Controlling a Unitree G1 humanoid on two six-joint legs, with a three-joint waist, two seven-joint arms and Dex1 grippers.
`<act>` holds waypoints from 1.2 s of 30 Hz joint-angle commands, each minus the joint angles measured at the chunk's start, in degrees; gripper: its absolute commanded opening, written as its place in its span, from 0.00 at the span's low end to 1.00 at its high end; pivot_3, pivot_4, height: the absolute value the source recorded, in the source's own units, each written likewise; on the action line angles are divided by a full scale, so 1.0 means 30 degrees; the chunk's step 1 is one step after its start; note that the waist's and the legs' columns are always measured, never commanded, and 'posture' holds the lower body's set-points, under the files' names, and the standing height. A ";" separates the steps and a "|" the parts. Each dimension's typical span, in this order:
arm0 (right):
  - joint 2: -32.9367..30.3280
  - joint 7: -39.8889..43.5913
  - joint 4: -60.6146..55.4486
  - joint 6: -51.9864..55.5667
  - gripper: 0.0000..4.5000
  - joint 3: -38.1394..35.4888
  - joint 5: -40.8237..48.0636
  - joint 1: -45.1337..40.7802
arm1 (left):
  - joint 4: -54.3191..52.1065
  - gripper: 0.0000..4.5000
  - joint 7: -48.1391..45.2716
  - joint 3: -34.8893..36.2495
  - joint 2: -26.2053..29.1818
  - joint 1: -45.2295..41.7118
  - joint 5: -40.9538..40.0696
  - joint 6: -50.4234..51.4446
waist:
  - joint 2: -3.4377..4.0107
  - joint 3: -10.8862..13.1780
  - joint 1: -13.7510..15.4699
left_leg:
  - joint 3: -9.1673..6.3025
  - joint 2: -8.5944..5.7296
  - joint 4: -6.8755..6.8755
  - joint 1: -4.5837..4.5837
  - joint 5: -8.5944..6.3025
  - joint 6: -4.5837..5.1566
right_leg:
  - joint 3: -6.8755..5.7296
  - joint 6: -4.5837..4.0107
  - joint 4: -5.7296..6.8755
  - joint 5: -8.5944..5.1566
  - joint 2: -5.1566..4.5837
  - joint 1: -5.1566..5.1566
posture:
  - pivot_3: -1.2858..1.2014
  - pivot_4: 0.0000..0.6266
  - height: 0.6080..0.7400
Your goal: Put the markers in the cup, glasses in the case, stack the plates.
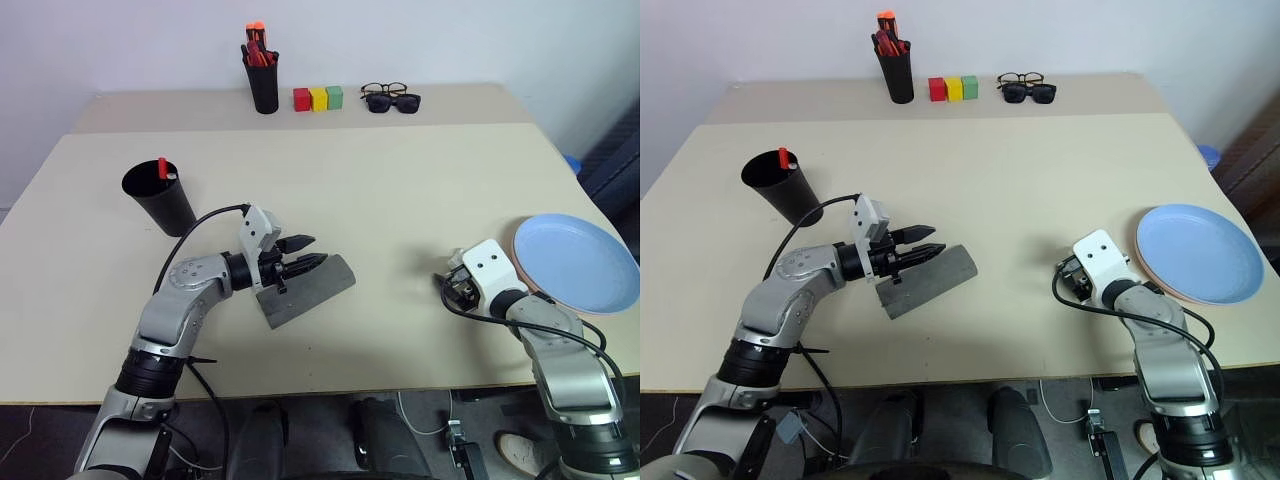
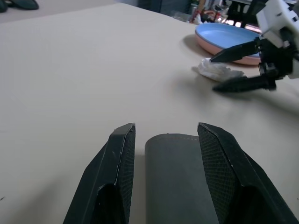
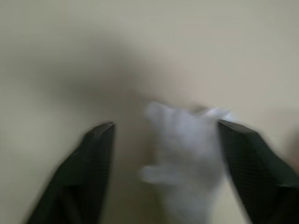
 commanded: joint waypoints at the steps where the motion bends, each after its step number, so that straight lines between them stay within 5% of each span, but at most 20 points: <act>1: -0.0412 -0.0405 -0.0247 -0.0752 0.27 -0.0291 -0.0325 -0.0139 | -0.0958 0.47 0.0204 0.0282 -0.0043 0.0012 -0.0395 0.0129 | 0.0000 0.0000 -0.0021 | -0.0002 0.0002 -0.0005 0.0002 0.0000 0.0000 | -0.0001 0.0001 0.0001 -0.0001 0.0005 -0.0001 | 0.52 0.24 1.00; 3: -0.0424 -0.0527 -0.0662 -0.0791 0.03 -0.0521 -0.0253 -0.0110 | -0.0954 0.47 0.0214 0.0205 -0.0170 -0.0023 -0.0450 0.0191 | 0.0000 0.0000 -0.0099 | -0.0007 0.0005 -0.0014 0.0008 0.0000 0.0001 | -0.0004 0.0000 0.0005 -0.0001 0.0012 -0.0001 | 0.52 0.24 1.00; 11: -0.1327 -0.2613 -0.1236 -0.0895 0.01 -0.2645 -0.1688 -0.0522 | 0.0385 0.47 -0.0328 -0.0266 -0.0784 -0.0933 -0.0380 -0.0150 | 0.0001 0.0000 -0.0046 | -0.0005 0.0002 -0.0008 0.0005 0.0000 0.0001 | -0.0002 0.0002 0.0002 -0.0001 0.0010 0.0000 | 0.52 0.24 1.00; 19: -0.2528 -0.3424 0.0031 -0.0354 0.88 -0.2142 -0.3655 -0.0290 | 0.0932 0.47 -0.0287 -0.0175 -0.1065 -0.1150 -0.0167 -0.0637 | 0.0003 -0.0001 -0.0158 | -0.0002 0.0004 -0.0010 0.0012 0.0000 0.0001 | 0.0002 0.0001 0.0005 -0.0001 0.0013 0.0000 | 0.52 0.24 1.00; 26: -0.1798 -0.2486 0.1218 -0.4002 0.88 -0.0994 -0.2004 -0.2414 | 0.0259 0.47 0.1670 0.1648 -0.0560 0.0130 0.0217 -0.1360 | 0.0011 -0.0004 -0.0305 | -0.0004 0.0007 -0.0017 0.0021 0.0000 0.0002 | 0.0006 0.0000 0.0009 -0.0001 0.0018 0.0000 | 0.52 0.24 1.00; 32: 0.1381 0.1228 0.1469 -0.4594 0.88 -0.1483 0.4662 -0.4870 | -0.1327 0.47 0.4415 0.5467 0.1102 0.3580 0.0962 -0.2005 | 0.0007 -0.0001 -0.0660 | -0.0015 0.0023 -0.0033 0.0025 0.0000 0.0002 | 0.0003 -0.0001 0.0016 0.0000 0.0030 0.0000 | 0.52 0.24 1.00; 36: 0.1483 0.3357 0.2147 -0.4028 0.88 -0.0811 0.6452 -0.5073 | -0.2249 0.47 0.5258 0.6127 0.2375 0.5651 0.2065 -0.2091 | 0.0008 0.0003 -0.0391 | -0.0017 0.0012 -0.0035 0.0015 -0.0002 0.0004 | -0.0011 -0.0001 0.0017 0.0000 -0.0001 0.0002 | 0.52 0.24 1.00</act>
